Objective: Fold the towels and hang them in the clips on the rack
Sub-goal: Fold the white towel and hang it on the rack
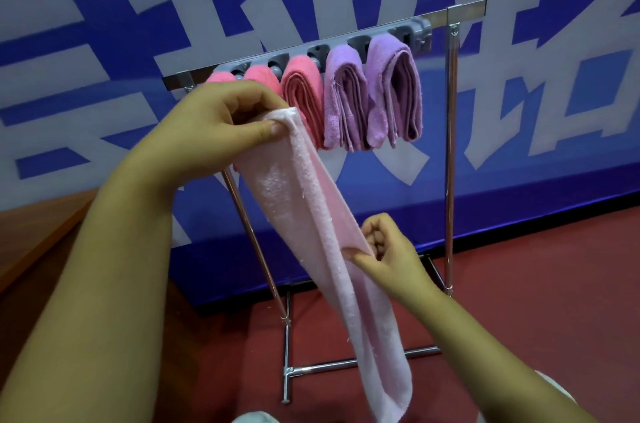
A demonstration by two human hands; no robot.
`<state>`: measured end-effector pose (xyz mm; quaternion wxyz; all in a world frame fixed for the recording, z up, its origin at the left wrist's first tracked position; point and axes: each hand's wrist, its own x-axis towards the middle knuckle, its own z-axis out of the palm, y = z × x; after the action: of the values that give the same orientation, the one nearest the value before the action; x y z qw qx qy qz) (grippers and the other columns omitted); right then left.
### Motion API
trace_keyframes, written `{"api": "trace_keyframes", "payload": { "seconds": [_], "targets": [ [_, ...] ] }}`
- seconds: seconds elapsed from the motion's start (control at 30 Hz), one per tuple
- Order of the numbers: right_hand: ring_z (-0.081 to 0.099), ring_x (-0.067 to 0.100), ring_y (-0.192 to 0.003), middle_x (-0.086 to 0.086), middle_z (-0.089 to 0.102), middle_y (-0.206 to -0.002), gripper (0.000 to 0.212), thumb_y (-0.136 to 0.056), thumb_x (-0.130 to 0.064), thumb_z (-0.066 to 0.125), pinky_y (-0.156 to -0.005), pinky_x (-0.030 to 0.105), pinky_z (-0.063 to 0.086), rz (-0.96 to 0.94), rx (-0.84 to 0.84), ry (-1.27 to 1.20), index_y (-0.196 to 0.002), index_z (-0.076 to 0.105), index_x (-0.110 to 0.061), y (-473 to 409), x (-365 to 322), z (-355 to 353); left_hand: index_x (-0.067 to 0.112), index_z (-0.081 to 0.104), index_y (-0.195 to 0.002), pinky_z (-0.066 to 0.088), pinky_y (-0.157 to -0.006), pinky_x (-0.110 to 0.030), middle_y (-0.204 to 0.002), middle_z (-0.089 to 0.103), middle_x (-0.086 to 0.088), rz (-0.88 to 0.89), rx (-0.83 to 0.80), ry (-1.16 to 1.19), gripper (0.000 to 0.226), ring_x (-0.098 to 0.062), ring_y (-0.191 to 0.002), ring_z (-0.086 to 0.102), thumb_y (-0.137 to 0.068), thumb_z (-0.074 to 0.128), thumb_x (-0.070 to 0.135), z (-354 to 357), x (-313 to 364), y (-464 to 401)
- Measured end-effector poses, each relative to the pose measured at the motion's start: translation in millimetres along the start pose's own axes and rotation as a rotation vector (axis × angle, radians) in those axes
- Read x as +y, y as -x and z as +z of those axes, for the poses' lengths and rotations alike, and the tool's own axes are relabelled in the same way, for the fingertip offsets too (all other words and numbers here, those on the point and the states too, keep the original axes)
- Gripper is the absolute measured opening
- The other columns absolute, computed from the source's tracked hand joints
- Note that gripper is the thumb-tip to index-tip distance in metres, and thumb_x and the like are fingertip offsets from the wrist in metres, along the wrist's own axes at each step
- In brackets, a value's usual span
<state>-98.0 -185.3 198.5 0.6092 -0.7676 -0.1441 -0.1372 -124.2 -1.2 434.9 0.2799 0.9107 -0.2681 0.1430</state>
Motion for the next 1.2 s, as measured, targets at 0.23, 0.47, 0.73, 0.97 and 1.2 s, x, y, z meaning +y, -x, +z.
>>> {"api": "trace_keyframes", "payload": {
  "seconds": [0.23, 0.47, 0.73, 0.97, 1.2],
  "targets": [
    [0.042, -0.001, -0.067, 0.005, 0.050, -0.109, 0.053, -0.086, -0.024, 0.055, -0.048, 0.021, 0.047, -0.548, 0.361, 0.309, -0.134, 0.032, -0.031, 10, 8, 9, 0.035, 0.065, -0.091, 0.046, -0.069, -0.019, -0.094, 0.065, 0.013, -0.036, 0.029, 0.035, 0.012, -0.006, -0.092, 0.061, -0.086, 0.062, 0.024, -2, 0, -5],
    [0.053, 0.019, -0.070, -0.001, 0.056, -0.082, 0.019, -0.081, -0.017, 0.042, -0.060, 0.037, 0.047, -0.459, 0.147, 0.377, -0.089, 0.059, -0.019, 17, 11, 8, 0.034, 0.066, -0.092, 0.048, -0.072, -0.022, -0.095, 0.065, 0.013, -0.041, 0.099, 0.020, 0.009, -0.004, -0.090, 0.061, -0.086, 0.063, 0.027, -1, 7, -13],
    [0.042, 0.005, -0.070, -0.014, 0.043, -0.077, 0.040, -0.081, -0.057, 0.056, -0.064, 0.016, 0.035, -0.348, 0.008, 0.343, -0.078, 0.058, -0.017, 20, 13, 19, 0.025, 0.067, -0.098, 0.050, -0.078, -0.026, -0.096, 0.064, 0.009, -0.025, 0.172, -0.064, 0.012, -0.005, -0.091, 0.059, -0.087, 0.064, 0.025, -6, 19, -26],
    [0.042, 0.010, -0.063, 0.000, 0.045, -0.069, 0.022, -0.079, -0.033, 0.056, -0.061, 0.025, 0.038, -0.168, -0.067, 0.039, -0.069, 0.049, -0.016, 10, 10, 13, 0.027, 0.066, -0.097, 0.051, -0.076, -0.027, -0.092, 0.063, 0.013, -0.036, 0.188, -0.109, 0.011, -0.006, -0.090, 0.059, -0.087, 0.063, 0.027, -17, 18, -25],
    [0.050, 0.017, -0.070, 0.004, 0.052, -0.073, 0.014, -0.078, -0.024, 0.058, -0.066, 0.033, 0.042, 0.071, -0.210, -0.243, -0.076, 0.052, -0.012, 2, 5, 1, 0.030, 0.064, -0.097, 0.048, -0.076, -0.027, -0.092, 0.060, 0.015, -0.039, 0.210, -0.118, 0.011, -0.005, -0.091, 0.057, -0.086, 0.062, 0.028, -27, 14, -24]
  ]
}}
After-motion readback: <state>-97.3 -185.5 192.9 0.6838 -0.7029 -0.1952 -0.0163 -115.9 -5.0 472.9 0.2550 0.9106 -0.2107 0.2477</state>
